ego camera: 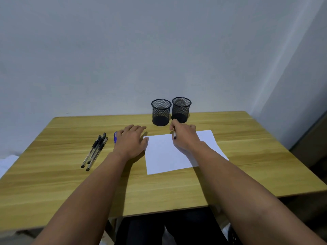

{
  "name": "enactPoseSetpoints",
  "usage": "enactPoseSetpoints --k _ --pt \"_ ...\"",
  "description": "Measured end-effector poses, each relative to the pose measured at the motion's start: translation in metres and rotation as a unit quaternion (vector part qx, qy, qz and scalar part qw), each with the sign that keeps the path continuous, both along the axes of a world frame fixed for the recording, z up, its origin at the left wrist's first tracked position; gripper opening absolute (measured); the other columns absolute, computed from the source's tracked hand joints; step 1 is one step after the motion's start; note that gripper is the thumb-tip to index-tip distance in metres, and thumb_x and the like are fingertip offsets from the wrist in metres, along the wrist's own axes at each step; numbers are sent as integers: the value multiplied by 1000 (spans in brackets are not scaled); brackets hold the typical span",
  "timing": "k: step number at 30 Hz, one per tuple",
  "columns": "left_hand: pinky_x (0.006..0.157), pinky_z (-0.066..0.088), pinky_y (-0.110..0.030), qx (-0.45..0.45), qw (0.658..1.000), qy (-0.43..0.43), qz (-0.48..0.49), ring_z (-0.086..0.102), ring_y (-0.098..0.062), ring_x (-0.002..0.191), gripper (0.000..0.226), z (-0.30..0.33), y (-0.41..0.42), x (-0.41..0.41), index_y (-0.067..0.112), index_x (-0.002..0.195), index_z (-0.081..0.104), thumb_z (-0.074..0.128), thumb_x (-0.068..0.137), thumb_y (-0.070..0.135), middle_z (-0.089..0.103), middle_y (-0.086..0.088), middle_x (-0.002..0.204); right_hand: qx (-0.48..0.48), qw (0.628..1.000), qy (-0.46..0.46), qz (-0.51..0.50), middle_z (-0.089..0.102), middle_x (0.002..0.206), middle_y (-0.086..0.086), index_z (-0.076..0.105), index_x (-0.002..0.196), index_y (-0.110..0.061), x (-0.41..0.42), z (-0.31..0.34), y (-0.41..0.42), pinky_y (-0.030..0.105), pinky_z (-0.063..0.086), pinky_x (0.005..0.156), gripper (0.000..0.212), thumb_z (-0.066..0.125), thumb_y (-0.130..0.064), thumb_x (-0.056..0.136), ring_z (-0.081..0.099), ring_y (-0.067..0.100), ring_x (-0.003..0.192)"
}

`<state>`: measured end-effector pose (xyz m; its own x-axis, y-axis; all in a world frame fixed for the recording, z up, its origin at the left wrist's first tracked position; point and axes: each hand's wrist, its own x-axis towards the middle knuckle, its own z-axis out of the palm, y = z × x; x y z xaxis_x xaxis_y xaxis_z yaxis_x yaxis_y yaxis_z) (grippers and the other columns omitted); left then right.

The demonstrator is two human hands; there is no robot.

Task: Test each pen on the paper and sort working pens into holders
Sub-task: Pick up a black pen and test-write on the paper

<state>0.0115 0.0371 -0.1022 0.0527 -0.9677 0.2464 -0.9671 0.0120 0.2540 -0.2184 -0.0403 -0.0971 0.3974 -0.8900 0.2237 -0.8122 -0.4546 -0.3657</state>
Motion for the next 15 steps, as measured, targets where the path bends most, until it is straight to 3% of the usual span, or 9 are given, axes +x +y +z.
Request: enactPoseSetpoints --k 2,5,11,15 --pt "111 26 -50 -5 999 29 -16 36 -21 143 49 1 3 -1 32 144 50 52 97 45 57 6 143 -10 1000 -25 8 53 75 -14 49 108 -24 -2 4 2 41 33 88 37 58 3 85 51 17 81" --pt "104 28 -47 -3 997 68 -41 47 -19 130 47 2 3 -2 37 137 54 51 93 52 69 13 120 -5 999 -52 12 65 85 -9 50 109 -24 -3 10 4 39 32 84 40 60 5 81 56 19 86" --pt "92 35 -44 36 996 -6 -76 50 -15 110 66 7 7 -9 36 105 75 43 76 86 66 17 98 10 998 -28 53 58 75 -11 50 101 -26 -8 10 13 42 38 90 16 59 -20 90 56 21 81" --pt "95 35 -45 60 994 -28 -88 48 -18 114 56 10 13 -9 33 109 74 58 79 78 64 13 109 35 996 -40 78 63 74 -9 50 96 -29 -14 10 25 41 39 90 18 62 -30 82 58 18 77"
